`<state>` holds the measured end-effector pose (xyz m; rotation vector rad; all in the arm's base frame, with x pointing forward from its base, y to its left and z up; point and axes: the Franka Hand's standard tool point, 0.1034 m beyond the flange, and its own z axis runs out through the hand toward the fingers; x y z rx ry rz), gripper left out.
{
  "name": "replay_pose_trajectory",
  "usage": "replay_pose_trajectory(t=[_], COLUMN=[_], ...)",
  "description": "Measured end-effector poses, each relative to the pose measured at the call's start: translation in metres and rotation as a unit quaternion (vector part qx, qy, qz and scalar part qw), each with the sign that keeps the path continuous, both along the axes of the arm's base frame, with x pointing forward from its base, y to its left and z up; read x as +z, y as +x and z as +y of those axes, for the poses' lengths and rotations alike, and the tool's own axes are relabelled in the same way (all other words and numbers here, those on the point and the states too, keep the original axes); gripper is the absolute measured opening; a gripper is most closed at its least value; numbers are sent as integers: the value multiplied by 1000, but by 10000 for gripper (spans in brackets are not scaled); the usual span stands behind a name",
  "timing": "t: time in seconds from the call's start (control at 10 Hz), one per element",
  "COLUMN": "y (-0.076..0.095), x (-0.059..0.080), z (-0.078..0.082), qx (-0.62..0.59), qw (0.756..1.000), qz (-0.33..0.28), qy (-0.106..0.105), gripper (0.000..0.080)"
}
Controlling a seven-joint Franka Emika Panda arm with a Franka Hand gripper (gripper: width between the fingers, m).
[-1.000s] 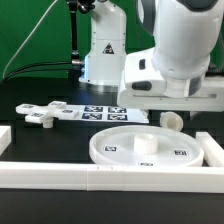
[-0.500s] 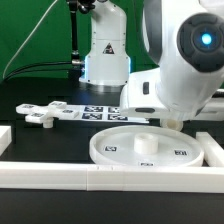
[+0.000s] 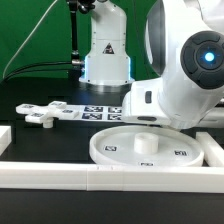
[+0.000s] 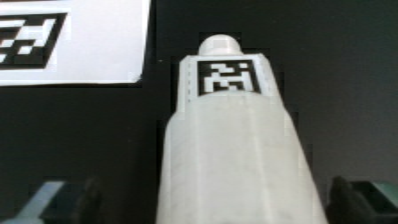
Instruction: Assemble round table
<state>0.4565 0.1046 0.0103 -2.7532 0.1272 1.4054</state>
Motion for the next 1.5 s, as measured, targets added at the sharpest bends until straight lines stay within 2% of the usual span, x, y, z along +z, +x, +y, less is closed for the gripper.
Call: replay_pose_trajectory(t=[0.1, 0.4, 0.5, 0.6, 0.7, 0.8, 0.9, 1.0, 1.3, 1.4, 1.5], y=[-1, -1, 1, 5, 10, 18, 27, 35, 39, 47, 53], x=[0, 0, 2, 14, 36, 53, 65, 70, 66, 66, 77], z=[1, 2, 1, -1, -5, -11, -20, -28, -27, -27, -30], qx=[1, 4, 13, 24, 38, 55, 72, 67, 67, 68, 69], qw=[1000, 1000, 1000, 999, 998, 996, 991, 991, 990, 988, 985], qz=[0, 0, -2, -7, -10, -24, -40, -50, -66, -93, -123], qy=[0, 3, 12, 27, 47, 72, 102, 105, 104, 103, 100], gripper=[403, 406, 406, 406, 406, 406, 407, 407, 407, 407, 407])
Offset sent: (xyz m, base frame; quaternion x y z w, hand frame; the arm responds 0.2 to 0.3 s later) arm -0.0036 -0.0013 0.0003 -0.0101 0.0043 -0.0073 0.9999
